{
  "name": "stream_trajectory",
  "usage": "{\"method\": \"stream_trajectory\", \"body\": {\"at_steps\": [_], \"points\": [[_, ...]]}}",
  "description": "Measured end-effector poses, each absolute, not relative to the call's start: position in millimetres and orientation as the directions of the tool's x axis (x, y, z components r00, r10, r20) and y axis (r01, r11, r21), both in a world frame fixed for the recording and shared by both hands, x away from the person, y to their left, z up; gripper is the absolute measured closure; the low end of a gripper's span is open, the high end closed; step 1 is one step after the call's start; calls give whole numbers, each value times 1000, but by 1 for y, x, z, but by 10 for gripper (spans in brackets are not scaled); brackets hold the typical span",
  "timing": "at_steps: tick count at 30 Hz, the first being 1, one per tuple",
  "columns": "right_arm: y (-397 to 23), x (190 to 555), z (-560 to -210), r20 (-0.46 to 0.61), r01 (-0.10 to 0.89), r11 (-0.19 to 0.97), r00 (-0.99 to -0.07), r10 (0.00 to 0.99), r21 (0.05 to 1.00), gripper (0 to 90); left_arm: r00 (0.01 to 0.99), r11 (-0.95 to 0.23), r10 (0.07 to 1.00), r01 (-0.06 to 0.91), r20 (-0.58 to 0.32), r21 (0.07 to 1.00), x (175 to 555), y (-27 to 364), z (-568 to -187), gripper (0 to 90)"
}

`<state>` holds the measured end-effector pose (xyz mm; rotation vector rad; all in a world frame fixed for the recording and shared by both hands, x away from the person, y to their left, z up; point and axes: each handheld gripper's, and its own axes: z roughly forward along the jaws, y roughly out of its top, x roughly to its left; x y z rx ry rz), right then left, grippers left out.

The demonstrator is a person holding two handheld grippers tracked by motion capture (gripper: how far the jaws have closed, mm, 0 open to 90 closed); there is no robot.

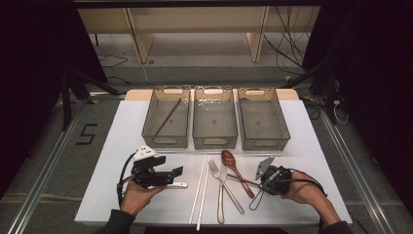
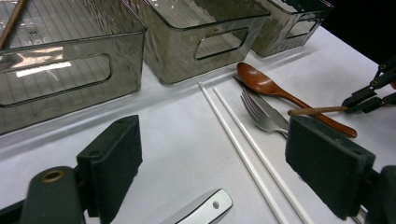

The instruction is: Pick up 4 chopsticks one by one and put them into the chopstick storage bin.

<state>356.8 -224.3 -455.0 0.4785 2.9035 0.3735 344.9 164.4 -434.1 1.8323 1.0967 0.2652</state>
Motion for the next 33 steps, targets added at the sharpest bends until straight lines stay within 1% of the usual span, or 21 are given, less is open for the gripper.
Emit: {"method": "stream_trajectory", "body": {"at_steps": [5, 11, 17, 25, 33], "points": [[-226, 353, -453, -117, 268, 918, -943, 313, 291, 855, 572, -143, 776, 570, -266, 809, 345, 165, -434, 182], [-229, 353, -435, -125, 276, 891, -932, 339, 360, 856, 575, -145, 775, 567, -263, 811, 345, 164, -433, 182], [-214, 347, -423, -180, 222, 898, -935, 307, 381, 856, 592, -157, 761, 566, -266, 810, 345, 161, -427, 183], [-190, 339, -416, -233, 146, 902, -938, 257, 406, 856, 630, -209, 735, 564, -252, 799, 345, 151, -421, 186], [-174, 328, -413, -346, 33, 906, -918, 194, 422, 856, 675, -284, 695, 574, -248, 768, 347, 135, -413, 203]]}}
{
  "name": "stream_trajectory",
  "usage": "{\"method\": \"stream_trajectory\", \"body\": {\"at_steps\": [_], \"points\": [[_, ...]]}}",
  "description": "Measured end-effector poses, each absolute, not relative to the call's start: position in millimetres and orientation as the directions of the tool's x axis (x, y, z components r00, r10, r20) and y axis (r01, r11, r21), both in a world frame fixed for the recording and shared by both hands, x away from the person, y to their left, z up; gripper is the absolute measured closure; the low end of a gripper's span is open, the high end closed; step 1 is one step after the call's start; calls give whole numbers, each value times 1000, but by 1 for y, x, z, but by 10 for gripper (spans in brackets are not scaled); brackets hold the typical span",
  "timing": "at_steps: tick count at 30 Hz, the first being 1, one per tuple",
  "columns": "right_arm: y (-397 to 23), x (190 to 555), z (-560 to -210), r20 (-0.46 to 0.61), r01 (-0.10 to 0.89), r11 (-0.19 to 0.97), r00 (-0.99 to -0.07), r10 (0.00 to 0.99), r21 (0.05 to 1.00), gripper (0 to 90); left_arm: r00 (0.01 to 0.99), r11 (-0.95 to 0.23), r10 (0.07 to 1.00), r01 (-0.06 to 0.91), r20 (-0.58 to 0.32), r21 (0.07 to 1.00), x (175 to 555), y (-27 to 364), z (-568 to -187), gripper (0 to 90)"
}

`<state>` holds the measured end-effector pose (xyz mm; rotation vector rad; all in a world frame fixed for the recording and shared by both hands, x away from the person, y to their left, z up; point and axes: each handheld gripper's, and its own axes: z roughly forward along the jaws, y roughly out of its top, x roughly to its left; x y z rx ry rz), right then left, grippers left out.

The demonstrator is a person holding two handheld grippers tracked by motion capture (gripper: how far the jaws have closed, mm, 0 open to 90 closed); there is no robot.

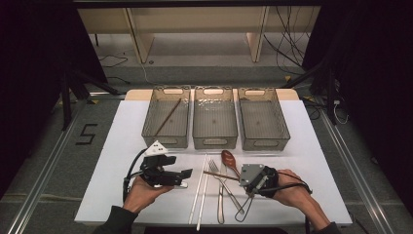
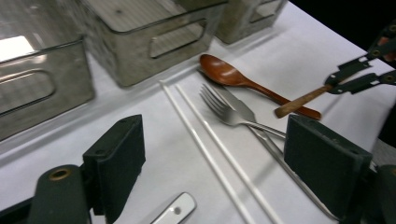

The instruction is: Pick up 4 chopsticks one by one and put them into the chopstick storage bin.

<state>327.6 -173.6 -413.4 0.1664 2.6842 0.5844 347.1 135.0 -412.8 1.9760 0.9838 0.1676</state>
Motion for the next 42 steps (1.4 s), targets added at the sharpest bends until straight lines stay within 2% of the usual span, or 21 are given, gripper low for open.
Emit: {"method": "stream_trajectory", "body": {"at_steps": [4, 11, 17, 21, 22, 24, 25, 32, 39, 42], "points": [[-168, 324, -413, -381, 6, 904, -906, 186, 427, 856, 713, -365, 667, 567, -217, 739, 349, 122, -408, 217], [-159, 322, -413, -418, -66, 920, -902, 111, 385, 856, 779, -494, 602, 538, -178, 683, 354, 99, -401, 263], [-151, 318, -414, -420, -95, 925, -904, 74, 367, 856, 814, -575, 548, 535, -194, 619, 358, 83, -402, 316], [-148, 315, -413, -465, -139, 923, -884, 48, 359, 856, 829, -608, 523, 525, -197, 596, 358, 77, -402, 343], [-146, 312, -414, -469, -127, 919, -880, 69, 373, 856, 831, -611, 520, 523, -197, 594, 358, 75, -402, 352], [-144, 310, -415, -520, -179, 917, -853, 36, 356, 856, 836, -623, 513, 517, -192, 587, 358, 74, -401, 367], [-145, 309, -414, -548, -212, 927, -837, -8, 310, 856, 836, -622, 512, 518, -195, 587, 358, 73, -401, 376], [-136, 295, -419, -694, -301, 917, -719, -39, 261, 856, 853, -656, 487, 499, -187, 566, 358, 70, -400, 429], [-131, 289, -421, -767, -377, 907, -633, -107, 185, 856, 870, -698, 459, 478, -179, 533, 357, 66, -400, 508], [-130, 287, -423, -772, -386, 908, -623, -126, 163, 856, 874, -709, 452, 473, -178, 523, 357, 65, -400, 551]]}}
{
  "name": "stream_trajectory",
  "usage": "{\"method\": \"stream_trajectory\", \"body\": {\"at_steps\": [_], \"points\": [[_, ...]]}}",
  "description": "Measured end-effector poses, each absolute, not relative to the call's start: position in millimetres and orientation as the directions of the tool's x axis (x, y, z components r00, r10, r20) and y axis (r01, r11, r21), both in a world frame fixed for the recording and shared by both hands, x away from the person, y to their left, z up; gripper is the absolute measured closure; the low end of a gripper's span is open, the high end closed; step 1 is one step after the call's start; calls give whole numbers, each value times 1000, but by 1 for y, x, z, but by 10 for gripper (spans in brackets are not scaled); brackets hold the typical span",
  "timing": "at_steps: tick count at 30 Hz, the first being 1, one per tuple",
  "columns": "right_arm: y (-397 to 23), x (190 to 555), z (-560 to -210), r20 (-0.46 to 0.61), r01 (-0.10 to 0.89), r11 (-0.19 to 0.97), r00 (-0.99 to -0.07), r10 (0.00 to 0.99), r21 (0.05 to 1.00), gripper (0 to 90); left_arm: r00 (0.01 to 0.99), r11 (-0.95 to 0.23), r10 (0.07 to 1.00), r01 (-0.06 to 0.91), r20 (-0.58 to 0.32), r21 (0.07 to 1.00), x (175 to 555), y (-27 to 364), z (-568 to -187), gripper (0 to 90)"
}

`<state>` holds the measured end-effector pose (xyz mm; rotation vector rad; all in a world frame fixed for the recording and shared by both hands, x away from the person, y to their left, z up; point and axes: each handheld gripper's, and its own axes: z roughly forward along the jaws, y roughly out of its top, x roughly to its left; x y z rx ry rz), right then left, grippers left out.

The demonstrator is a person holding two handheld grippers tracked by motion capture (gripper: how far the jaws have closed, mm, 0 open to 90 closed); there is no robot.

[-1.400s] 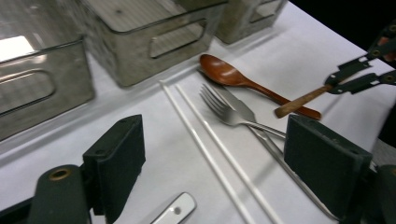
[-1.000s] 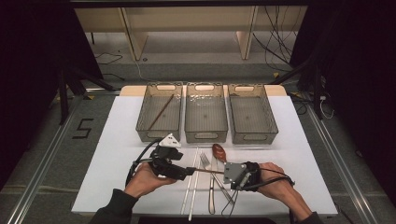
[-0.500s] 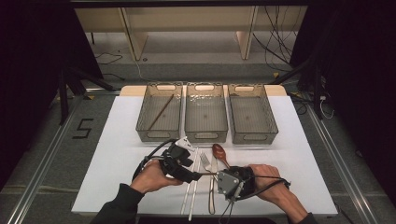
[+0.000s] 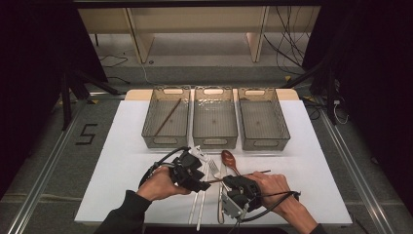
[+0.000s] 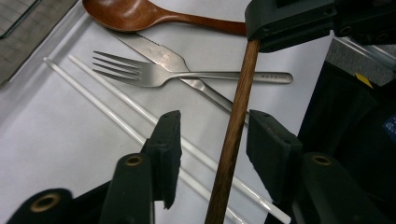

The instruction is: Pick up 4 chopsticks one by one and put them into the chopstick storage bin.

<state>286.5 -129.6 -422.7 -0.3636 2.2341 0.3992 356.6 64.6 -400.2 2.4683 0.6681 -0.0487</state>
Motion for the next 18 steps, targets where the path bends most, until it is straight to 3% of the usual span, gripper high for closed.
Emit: {"method": "stream_trajectory", "body": {"at_steps": [18], "points": [[-124, 282, -427, -785, -436, 891, -594, -178, 127, 856, 910, -781, 371, 413, -182, 469, 355, 52, -403, 746]]}}
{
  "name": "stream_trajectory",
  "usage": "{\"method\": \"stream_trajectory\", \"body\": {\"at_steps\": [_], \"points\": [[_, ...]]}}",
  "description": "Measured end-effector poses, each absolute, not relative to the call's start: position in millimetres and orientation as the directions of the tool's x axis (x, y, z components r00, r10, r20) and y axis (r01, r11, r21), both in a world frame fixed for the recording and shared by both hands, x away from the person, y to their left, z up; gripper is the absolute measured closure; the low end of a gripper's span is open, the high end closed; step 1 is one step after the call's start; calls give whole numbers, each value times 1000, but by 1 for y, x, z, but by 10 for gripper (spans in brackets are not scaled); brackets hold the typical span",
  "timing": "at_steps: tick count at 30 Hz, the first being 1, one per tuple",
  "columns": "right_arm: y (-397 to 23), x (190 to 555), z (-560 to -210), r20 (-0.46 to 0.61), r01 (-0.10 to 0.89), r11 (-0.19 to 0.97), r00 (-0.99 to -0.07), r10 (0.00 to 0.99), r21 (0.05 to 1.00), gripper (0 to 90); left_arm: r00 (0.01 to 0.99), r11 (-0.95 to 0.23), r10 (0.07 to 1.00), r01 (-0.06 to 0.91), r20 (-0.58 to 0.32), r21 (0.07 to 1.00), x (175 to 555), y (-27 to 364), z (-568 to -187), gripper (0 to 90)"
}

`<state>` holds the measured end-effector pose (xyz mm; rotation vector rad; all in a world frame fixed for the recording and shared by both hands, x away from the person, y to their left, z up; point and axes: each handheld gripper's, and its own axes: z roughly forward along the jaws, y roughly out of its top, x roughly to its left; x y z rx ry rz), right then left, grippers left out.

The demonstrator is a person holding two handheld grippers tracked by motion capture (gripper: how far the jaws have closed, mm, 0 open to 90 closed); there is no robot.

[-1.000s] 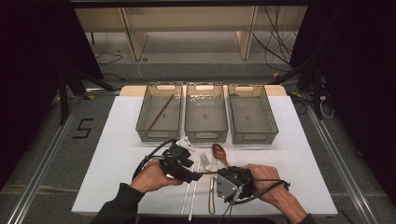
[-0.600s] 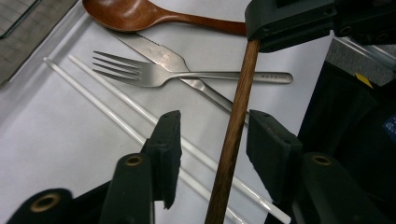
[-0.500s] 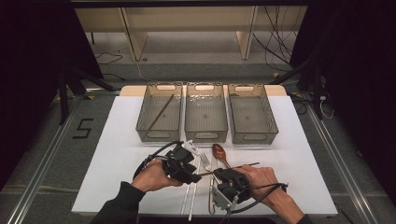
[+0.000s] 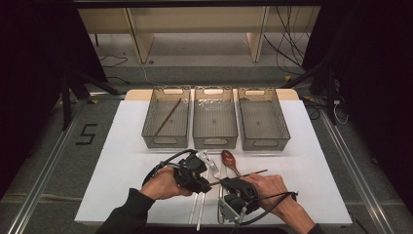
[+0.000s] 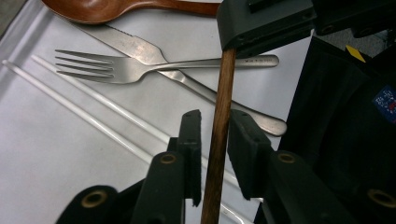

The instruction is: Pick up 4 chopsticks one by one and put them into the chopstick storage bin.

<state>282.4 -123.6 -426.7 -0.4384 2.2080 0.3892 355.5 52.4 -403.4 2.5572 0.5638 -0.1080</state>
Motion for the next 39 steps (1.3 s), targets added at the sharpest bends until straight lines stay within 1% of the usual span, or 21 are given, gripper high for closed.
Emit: {"method": "stream_trajectory", "body": {"at_steps": [5, 8, 9, 15, 17, 18, 20, 21, 22, 23, 24, 26, 27, 30, 32, 33, 35, 38, 39], "points": [[-123, 281, -428, -779, -445, 888, -594, -198, 113, 856, 915, -796, 357, 402, -187, 453, 355, 50, -404, 790], [-123, 280, -429, -778, -440, 891, -597, -194, 116, 856, 919, -801, 343, 393, -193, 451, 354, 50, -404, 808], [-123, 281, -429, -782, -450, 887, -589, -207, 105, 856, 921, -804, 339, 389, -191, 450, 353, 49, -404, 815], [-123, 280, -430, -781, -459, 881, -591, -202, 120, 849, 929, -809, 321, 370, -184, 457, 352, 50, -403, 830], [-124, 279, -430, -785, -447, 884, -593, -182, 133, 834, 929, -807, 321, 370, -184, 461, 352, 52, -402, 832], [-125, 279, -429, -791, -441, 887, -588, -169, 138, 791, 930, -805, 322, 369, -180, 465, 352, 52, -402, 833], [-127, 282, -426, -797, -442, 885, -582, -162, 143, 778, 929, -798, 329, 371, -172, 476, 353, 55, -400, 834], [-130, 281, -426, -794, -420, 892, -594, -130, 169, 749, 927, -795, 334, 376, -172, 476, 354, 57, -399, 834], [-132, 282, -424, -796, -412, 893, -594, -112, 181, 686, 924, -791, 344, 381, -168, 478, 354, 59, -398, 834], [-134, 282, -423, -795, -382, 898, -604, -64, 218, 625, 921, -786, 355, 387, -161, 481, 356, 61, -397, 834], [-136, 285, -420, -789, -368, 899, -613, -42, 238, 590, 914, -778, 373, 402, -159, 483, 357, 63, -396, 834], [-142, 286, -416, -773, -304, 900, -632, 55, 313, 534, 902, -759, 403, 423, -153, 494, 361, 69, -395, 834], [-145, 289, -413, -766, -292, 896, -638, 78, 335, 509, 896, -750, 418, 434, -151, 500, 362, 72, -394, 834], [-154, 293, -410, -708, -203, 877, -679, 194, 435, 468, 877, -716, 461, 457, -135, 527, 366, 81, -389, 834], [-159, 295, -409, -631, -99, 849, -714, 302, 519, 447, 857, -682, 499, 478, -126, 554, 369, 87, -385, 833], [-162, 298, -409, -599, -64, 826, -720, 351, 561, 440, 848, -667, 515, 486, -122, 564, 370, 90, -384, 833], [-168, 301, -410, -515, 28, 782, -738, 437, 623, 418, 827, -633, 551, 502, -113, 589, 374, 97, -381, 833], [-177, 306, -412, -392, 143, 708, -749, 533, 691, 390, 793, -583, 599, 529, -114, 617, 379, 107, -377, 833], [-180, 308, -414, -359, 167, 687, -753, 552, 707, 381, 783, -568, 612, 534, -112, 627, 380, 110, -377, 833]]}}
